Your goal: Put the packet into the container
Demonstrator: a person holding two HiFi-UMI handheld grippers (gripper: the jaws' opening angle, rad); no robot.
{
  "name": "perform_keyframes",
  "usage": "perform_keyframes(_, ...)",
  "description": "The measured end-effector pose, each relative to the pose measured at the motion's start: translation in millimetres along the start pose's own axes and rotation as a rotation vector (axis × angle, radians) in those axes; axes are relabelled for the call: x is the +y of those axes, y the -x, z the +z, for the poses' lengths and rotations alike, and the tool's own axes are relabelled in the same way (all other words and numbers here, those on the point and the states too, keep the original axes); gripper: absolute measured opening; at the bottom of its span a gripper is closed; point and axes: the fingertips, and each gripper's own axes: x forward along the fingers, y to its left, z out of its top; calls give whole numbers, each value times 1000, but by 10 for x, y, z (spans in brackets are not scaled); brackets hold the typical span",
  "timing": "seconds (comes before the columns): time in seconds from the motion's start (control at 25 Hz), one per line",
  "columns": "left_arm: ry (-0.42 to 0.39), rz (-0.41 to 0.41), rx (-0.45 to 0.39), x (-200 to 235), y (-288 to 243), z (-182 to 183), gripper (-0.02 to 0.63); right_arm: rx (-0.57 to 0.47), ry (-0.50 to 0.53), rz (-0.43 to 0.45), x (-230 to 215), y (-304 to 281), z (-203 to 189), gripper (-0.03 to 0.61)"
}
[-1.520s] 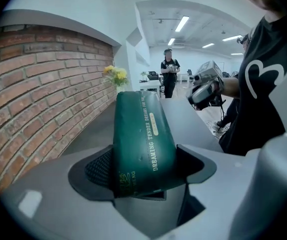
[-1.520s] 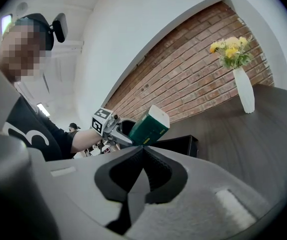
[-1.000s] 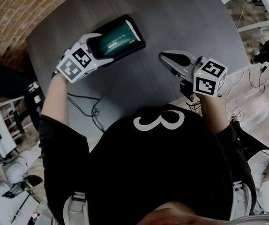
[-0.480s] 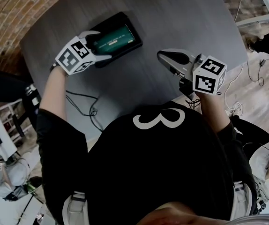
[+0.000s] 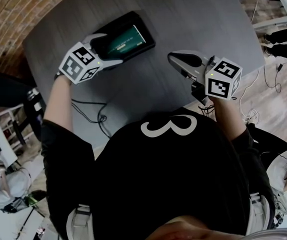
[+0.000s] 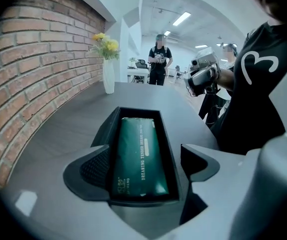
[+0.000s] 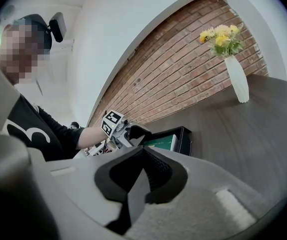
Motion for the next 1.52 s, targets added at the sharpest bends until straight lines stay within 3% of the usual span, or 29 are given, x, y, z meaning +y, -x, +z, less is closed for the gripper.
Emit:
perform_keyframes(0.12,62,22,-107,-89,184,140,428,-16,11,-3,63,-22,40,2)
perform_keyframes(0.32,233,-9,-382,-457,643,507,339,-46,41,-1,235,-34,143,2)
perform_keyframes(0.52,338,2,-549,-874,1050,771,249,-75,129,-1,516,-48,260,2)
perform_keyframes(0.68,435,76,-644,-1010,1296,789,80,-105,182,-3,785,-67,296,2)
perform_keyframes(0.72,446,90,-665,-1061,1345,794,63,-112,192,2,854,-76,293,2)
perform_keyframes(0.84,464,144,-674,-1214,1387,771,5,-133,206,17,1027,-95,268,2)
perform_keyframes(1.08,437,202,-714,-1485,1421,742,12,-151,215,49,1293,-122,191,2)
perform_keyframes(1.52,436,279,-717,-1567,1441,675,12,-165,244,24,1402,-86,83,0)
